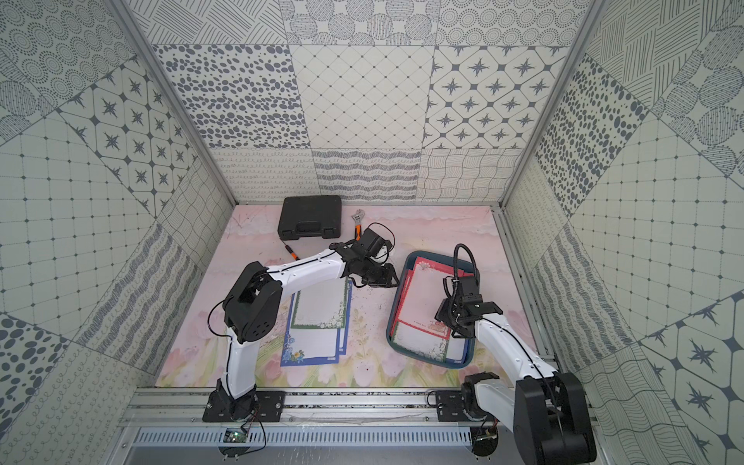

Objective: Take out the stationery paper from the storage box
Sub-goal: Pick up the stationery paper from the storage box.

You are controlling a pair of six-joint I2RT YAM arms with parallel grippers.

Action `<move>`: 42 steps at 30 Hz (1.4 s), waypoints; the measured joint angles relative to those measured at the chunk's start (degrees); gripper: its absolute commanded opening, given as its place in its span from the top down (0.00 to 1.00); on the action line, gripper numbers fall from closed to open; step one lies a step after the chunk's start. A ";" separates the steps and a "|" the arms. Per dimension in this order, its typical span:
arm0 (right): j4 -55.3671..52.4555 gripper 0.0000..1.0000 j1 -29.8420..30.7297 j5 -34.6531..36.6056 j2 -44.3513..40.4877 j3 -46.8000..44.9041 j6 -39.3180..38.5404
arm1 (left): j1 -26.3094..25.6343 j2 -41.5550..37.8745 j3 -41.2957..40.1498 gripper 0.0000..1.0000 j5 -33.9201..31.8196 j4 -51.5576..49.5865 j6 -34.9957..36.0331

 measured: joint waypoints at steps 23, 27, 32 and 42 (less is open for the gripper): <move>-1.16 0.43 -0.04 -0.22 -0.15 0.00 0.11 | -0.81 0.37 0.52 0.65 0.00 -1.99 0.02; -1.18 0.45 -0.04 -0.22 -0.17 0.00 0.09 | -0.90 0.39 0.52 0.66 0.00 -1.99 0.02; -1.22 0.46 -0.04 -0.24 -0.17 0.00 0.09 | -1.05 0.39 0.52 0.66 0.00 -1.99 0.00; -1.40 0.49 -0.04 -0.76 -0.24 0.00 0.09 | -1.16 1.03 0.70 0.66 0.07 -1.99 0.00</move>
